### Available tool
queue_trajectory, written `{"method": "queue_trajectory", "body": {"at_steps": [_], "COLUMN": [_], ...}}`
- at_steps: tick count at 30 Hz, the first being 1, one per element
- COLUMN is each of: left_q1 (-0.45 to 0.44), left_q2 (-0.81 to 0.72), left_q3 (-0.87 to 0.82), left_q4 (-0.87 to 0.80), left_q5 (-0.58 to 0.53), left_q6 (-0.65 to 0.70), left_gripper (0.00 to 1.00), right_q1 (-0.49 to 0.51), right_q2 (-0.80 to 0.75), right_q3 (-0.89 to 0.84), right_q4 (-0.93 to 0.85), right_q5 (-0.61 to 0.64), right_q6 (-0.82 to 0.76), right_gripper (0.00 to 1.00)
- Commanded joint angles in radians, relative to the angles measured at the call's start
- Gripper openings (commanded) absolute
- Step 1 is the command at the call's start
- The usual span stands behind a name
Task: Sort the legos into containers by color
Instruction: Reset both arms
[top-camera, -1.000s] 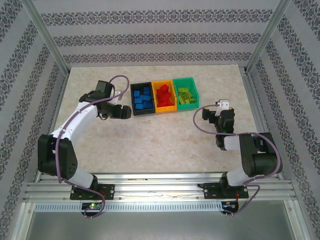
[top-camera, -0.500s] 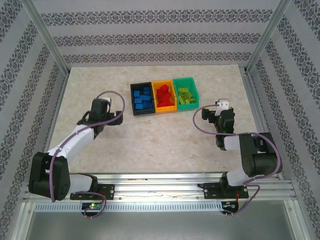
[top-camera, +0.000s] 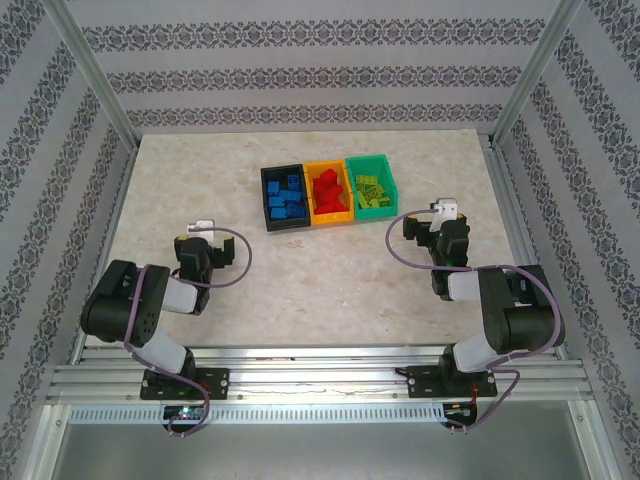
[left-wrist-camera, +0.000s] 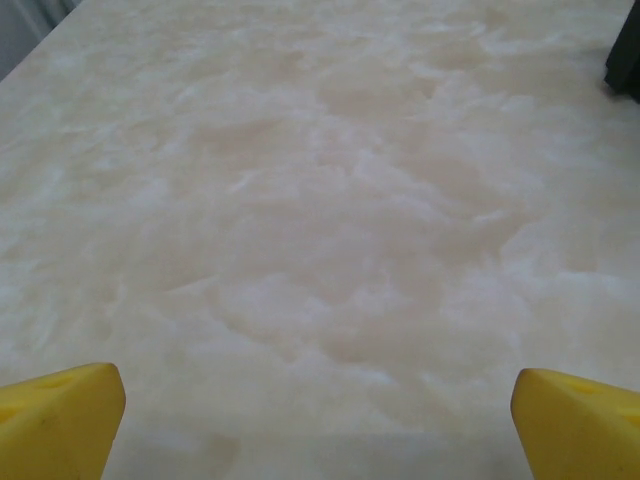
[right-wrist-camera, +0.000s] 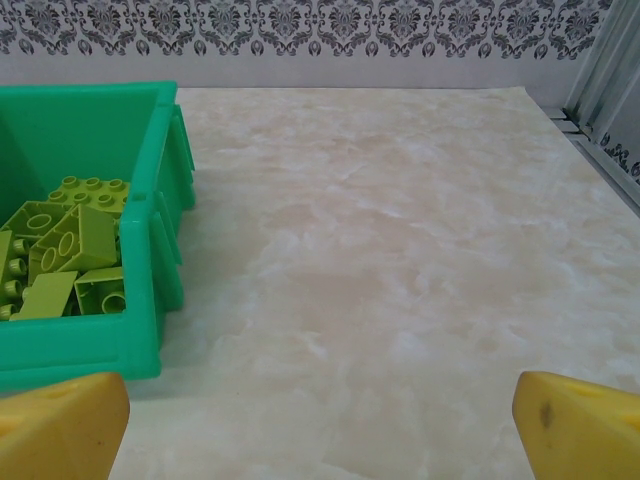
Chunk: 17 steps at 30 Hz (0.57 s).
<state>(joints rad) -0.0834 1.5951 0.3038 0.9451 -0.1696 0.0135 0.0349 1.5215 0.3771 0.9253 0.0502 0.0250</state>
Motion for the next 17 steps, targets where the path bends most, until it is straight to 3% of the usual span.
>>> {"method": "queue_trajectory", "body": {"at_steps": [1,17], "left_q1": [0.022,0.029], "left_q2": [0.004,-0.001], "left_q3": [0.047,0.047], "left_q4": [0.078,0.079], "left_q5": [0.045,0.041], "left_q6": [0.019,0.013], "left_gripper": [0.99,0.99], "right_q1": [-0.006,-0.009], "right_q2": [0.008,0.011], "right_q3": [-0.009,-0.006], "right_q4": [0.036,0.033], "right_q5": [-0.020,-0.027], "right_q6": [-0.010,-0.007], "right_gripper": [0.98,0.98]}}
